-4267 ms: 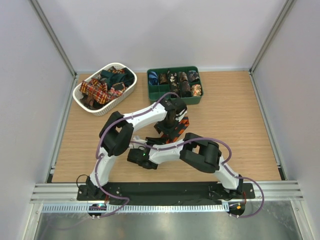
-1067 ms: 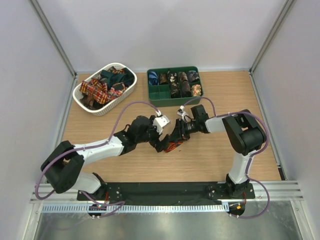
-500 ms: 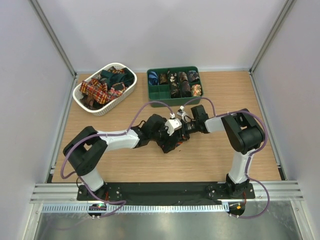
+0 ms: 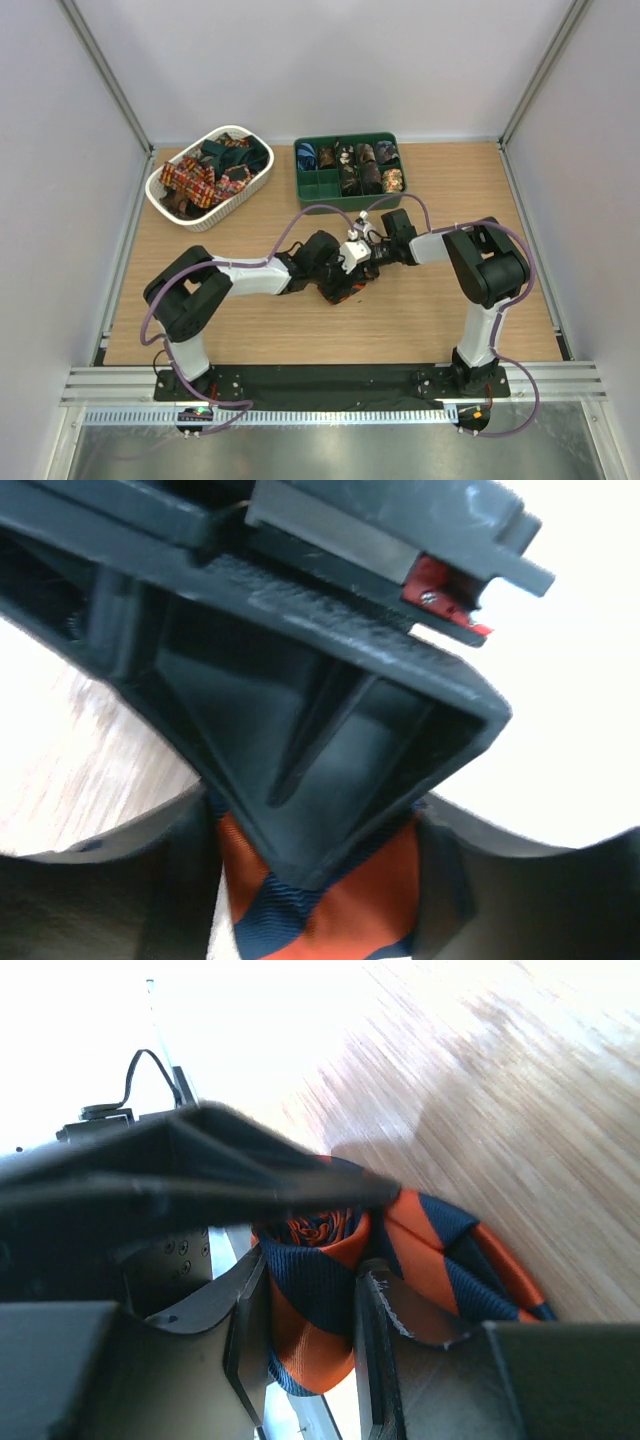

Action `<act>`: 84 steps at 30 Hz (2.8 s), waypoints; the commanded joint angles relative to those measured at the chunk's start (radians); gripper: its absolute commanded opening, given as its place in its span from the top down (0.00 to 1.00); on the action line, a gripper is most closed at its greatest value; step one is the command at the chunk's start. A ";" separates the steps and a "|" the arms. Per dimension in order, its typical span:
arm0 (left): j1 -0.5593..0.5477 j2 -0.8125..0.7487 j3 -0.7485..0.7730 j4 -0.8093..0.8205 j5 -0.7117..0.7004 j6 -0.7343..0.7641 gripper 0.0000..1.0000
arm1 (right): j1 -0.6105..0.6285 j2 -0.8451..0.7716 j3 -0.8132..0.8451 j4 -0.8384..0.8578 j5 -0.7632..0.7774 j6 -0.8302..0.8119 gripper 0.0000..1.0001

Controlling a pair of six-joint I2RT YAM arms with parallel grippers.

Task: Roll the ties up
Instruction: Roll the tie

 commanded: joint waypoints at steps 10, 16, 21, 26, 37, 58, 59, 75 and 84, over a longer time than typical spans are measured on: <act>-0.033 0.040 0.001 -0.044 -0.110 -0.059 0.67 | -0.015 -0.059 0.004 -0.079 0.213 -0.064 0.58; -0.036 0.048 -0.016 -0.040 -0.128 -0.059 0.72 | -0.094 -0.156 -0.037 -0.064 0.236 -0.027 0.44; -0.039 0.052 -0.013 -0.039 -0.131 -0.094 0.72 | -0.128 -0.248 -0.074 -0.090 0.297 -0.024 0.44; -0.039 0.052 -0.014 -0.039 -0.139 -0.100 0.73 | -0.130 -0.293 -0.091 -0.186 0.424 -0.064 0.45; -0.043 0.043 -0.011 -0.040 -0.142 -0.091 0.73 | -0.062 -0.224 -0.036 -0.280 0.610 -0.096 0.50; -0.043 0.048 0.036 -0.119 -0.220 -0.128 0.74 | 0.133 -0.066 0.121 -0.441 1.043 -0.053 0.99; -0.045 0.051 0.045 -0.128 -0.220 -0.128 0.74 | 0.128 -0.057 0.144 -0.440 1.037 -0.054 0.99; -0.042 0.202 0.328 -0.353 -0.357 -0.163 0.76 | -0.036 -0.044 0.242 -0.377 0.891 -0.074 0.64; -0.043 0.222 0.326 -0.393 -0.349 -0.192 0.77 | -0.136 -0.314 0.055 -0.329 0.923 -0.044 0.59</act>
